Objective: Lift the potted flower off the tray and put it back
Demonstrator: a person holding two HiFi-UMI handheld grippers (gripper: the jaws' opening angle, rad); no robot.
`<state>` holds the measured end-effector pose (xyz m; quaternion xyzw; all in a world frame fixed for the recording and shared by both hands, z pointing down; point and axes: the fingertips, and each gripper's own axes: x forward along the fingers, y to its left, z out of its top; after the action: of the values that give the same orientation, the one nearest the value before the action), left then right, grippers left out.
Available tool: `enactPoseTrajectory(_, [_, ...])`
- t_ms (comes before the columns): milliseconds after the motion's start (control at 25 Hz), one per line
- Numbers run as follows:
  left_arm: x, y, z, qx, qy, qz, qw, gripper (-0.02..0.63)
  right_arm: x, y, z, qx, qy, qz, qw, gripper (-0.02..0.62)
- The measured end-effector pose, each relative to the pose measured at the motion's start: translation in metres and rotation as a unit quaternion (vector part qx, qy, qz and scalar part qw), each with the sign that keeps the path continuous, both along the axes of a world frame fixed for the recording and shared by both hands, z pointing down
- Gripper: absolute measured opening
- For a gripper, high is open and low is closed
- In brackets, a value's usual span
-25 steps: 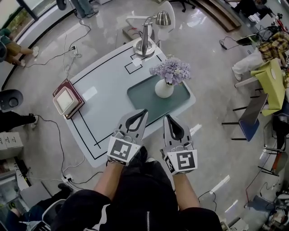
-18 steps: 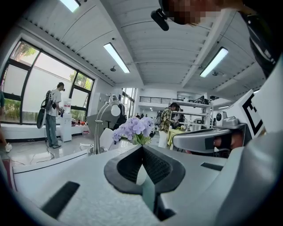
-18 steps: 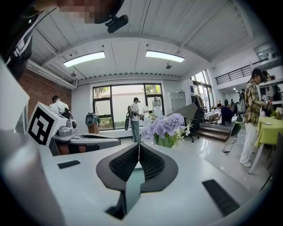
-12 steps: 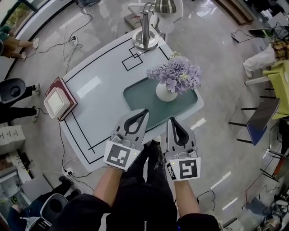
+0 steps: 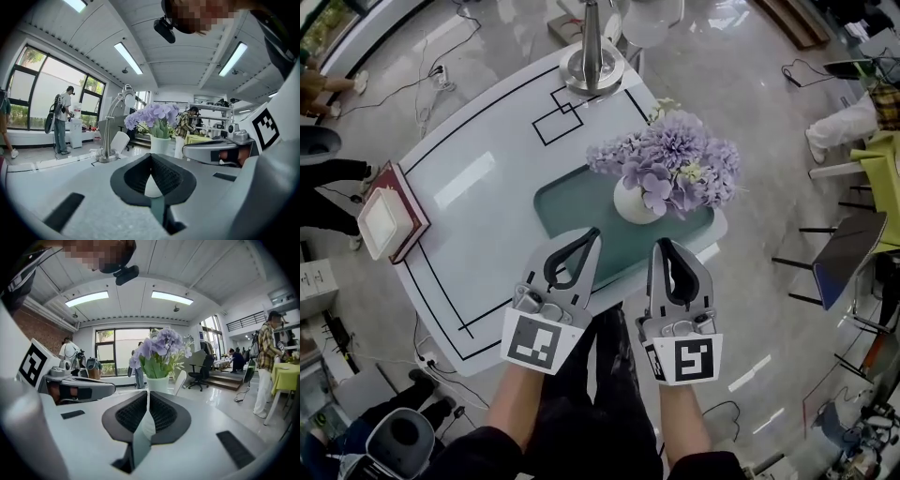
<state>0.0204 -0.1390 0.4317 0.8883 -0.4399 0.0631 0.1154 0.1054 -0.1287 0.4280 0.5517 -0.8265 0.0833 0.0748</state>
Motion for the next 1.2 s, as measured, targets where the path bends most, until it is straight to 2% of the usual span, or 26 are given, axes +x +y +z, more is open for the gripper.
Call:
enactPoseTrajectory(320, [0.004,-0.007,0.009,0.000,-0.001,-0.004,1.0000,0.005,0.009,-0.023,0.015,0.020,0.020,0.019,0.999,0.019])
enactPoseTrajectory(440, [0.004,-0.007,0.010,0.003,-0.010,-0.001,0.9999,0.005,0.008,-0.034,0.013,0.026,0.023,0.021,0.999,0.098])
enactPoseTrajectory(640, [0.003,-0.006,0.014,0.000,-0.006,-0.006,1.0000,0.005,0.005,-0.050,0.012,0.043,0.018,0.031,0.998,0.268])
enactPoseTrajectory(840, [-0.001,-0.003,0.017,-0.004,-0.006,-0.010,0.9999,0.005,-0.002,-0.063,0.023,0.028,0.030,0.030,0.999,0.288])
enactPoseTrajectory(1200, [-0.020,-0.005,0.026,-0.009,-0.012,-0.025,0.9996,0.005,-0.012,-0.087,0.021,0.050,0.021,0.030,0.998,0.288])
